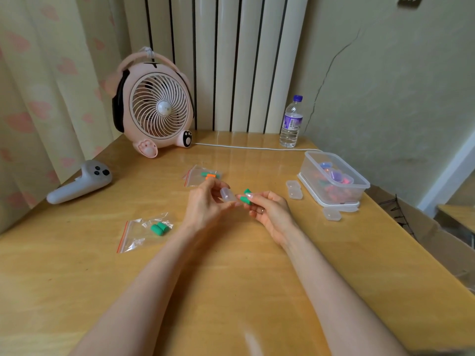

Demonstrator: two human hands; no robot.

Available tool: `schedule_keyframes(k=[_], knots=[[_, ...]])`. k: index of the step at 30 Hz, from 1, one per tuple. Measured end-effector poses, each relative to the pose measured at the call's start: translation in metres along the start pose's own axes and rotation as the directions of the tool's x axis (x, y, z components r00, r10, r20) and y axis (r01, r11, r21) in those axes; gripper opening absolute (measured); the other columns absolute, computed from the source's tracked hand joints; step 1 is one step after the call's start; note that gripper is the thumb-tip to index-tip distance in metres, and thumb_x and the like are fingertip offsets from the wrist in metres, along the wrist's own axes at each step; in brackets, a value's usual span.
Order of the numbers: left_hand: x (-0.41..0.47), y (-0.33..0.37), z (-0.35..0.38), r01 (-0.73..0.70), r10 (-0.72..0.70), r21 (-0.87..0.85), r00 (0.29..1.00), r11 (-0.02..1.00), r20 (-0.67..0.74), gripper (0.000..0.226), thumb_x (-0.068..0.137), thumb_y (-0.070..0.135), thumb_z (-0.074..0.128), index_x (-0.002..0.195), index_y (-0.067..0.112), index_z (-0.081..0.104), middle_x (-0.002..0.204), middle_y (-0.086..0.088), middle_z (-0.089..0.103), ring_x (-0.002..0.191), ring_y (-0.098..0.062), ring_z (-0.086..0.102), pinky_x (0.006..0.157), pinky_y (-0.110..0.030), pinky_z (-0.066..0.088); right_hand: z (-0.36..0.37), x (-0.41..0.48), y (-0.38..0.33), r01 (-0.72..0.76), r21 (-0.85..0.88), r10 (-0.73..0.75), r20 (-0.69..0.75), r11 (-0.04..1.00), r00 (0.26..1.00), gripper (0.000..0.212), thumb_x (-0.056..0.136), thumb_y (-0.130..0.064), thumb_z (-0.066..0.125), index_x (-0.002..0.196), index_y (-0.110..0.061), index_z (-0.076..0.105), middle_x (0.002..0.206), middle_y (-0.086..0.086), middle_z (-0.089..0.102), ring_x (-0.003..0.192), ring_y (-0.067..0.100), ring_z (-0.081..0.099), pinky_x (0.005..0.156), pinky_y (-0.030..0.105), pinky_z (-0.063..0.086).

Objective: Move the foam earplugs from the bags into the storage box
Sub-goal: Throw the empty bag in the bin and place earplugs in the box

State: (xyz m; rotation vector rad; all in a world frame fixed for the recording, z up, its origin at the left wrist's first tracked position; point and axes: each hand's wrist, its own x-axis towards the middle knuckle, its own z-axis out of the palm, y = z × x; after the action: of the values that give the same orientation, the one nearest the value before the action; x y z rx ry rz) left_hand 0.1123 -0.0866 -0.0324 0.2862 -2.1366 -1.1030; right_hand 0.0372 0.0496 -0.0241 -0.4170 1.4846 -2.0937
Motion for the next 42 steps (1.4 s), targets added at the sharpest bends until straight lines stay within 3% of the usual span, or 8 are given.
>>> schedule_keyframes(k=[7,16,20,22,26,32,38,42], knots=[[0.002,0.001,-0.001,-0.005,0.005,0.006,1.0,1.0,-0.009,0.043,0.06,0.015,0.087,0.09,0.007,0.057,0.074,0.005,0.058,0.059,0.004,0.054,0.059,-0.008,0.043,0.002,-0.003,-0.002,-0.048,-0.04,0.051,0.066,0.998,0.996,0.015,0.085,-0.002,0.063,0.089,-0.007,0.049,0.08,0.019,0.07,0.065,0.016,0.062,0.059,0.022,0.045],[0.004,-0.011,0.001,-0.188,0.185,0.083,0.982,0.979,0.043,0.05,0.063,0.012,0.085,0.103,-0.002,0.058,0.1,-0.012,0.059,0.082,-0.02,0.059,0.07,-0.013,0.05,0.003,-0.004,-0.003,0.016,-0.073,-0.014,0.026,0.997,1.0,0.015,0.084,-0.001,0.064,0.086,-0.009,0.051,0.083,0.019,0.067,0.066,0.018,0.065,0.059,0.021,0.044],[0.004,-0.013,0.001,-0.161,0.154,0.148,0.986,0.976,0.056,0.049,0.064,0.023,0.085,0.103,0.008,0.059,0.1,-0.006,0.062,0.087,-0.024,0.061,0.075,-0.039,0.054,0.001,-0.003,-0.007,0.07,0.024,-0.071,0.015,0.997,0.997,0.016,0.084,0.003,0.06,0.082,-0.009,0.051,0.093,0.023,0.067,0.063,0.017,0.061,0.061,0.023,0.045],[0.003,-0.012,0.003,-0.11,0.1,0.173,0.993,0.979,0.064,0.055,0.062,0.03,0.085,0.106,0.011,0.058,0.097,-0.001,0.064,0.086,-0.022,0.061,0.075,-0.036,0.052,0.0,-0.003,-0.008,0.088,0.062,-0.091,0.041,0.994,0.995,0.014,0.086,0.002,0.058,0.082,-0.009,0.051,0.096,0.024,0.068,0.066,0.018,0.061,0.063,0.023,0.046],[0.002,-0.003,0.003,0.031,-0.027,-0.055,0.997,0.998,0.071,0.063,0.051,0.03,0.087,0.097,0.004,0.052,0.091,-0.001,0.069,0.084,-0.02,0.064,0.073,-0.025,0.049,0.001,-0.004,-0.007,0.18,-0.068,-0.181,-0.008,0.981,0.983,0.01,0.084,0.0,0.064,0.084,-0.006,0.056,0.084,0.014,0.069,0.067,0.018,0.064,0.061,0.02,0.049],[-0.001,-0.005,0.007,0.089,-0.06,-0.226,0.99,0.97,0.13,0.07,0.04,0.052,0.084,0.093,0.023,0.047,0.088,0.004,0.071,0.087,-0.019,0.07,0.084,-0.049,0.052,0.007,-0.003,-0.004,0.403,-0.287,-0.424,-0.01,0.869,0.906,0.015,0.078,0.004,0.069,0.08,-0.006,0.059,0.077,0.008,0.065,0.061,0.008,0.063,0.059,0.015,0.048],[-0.002,-0.001,0.012,0.091,-0.063,-0.318,0.993,0.944,0.098,0.064,0.049,0.026,0.087,0.096,0.014,0.046,0.081,0.005,0.057,0.07,-0.002,0.057,0.068,-0.016,0.046,0.005,0.0,0.003,0.43,-0.454,-0.475,0.019,0.78,0.88,0.021,0.072,-0.007,0.077,0.069,-0.023,0.064,0.071,0.006,0.061,0.063,0.018,0.041,0.061,0.03,0.036],[-0.003,0.001,0.011,0.083,-0.042,-0.333,0.991,0.939,0.128,0.061,0.049,0.029,0.082,0.096,0.018,0.046,0.089,0.003,0.062,0.085,-0.013,0.064,0.08,-0.027,0.052,0.006,0.0,-0.001,0.409,-0.443,-0.466,-0.022,0.798,0.885,0.018,0.074,-0.006,0.075,0.069,-0.019,0.063,0.075,-0.002,0.064,0.065,0.015,0.043,0.061,0.022,0.038]])
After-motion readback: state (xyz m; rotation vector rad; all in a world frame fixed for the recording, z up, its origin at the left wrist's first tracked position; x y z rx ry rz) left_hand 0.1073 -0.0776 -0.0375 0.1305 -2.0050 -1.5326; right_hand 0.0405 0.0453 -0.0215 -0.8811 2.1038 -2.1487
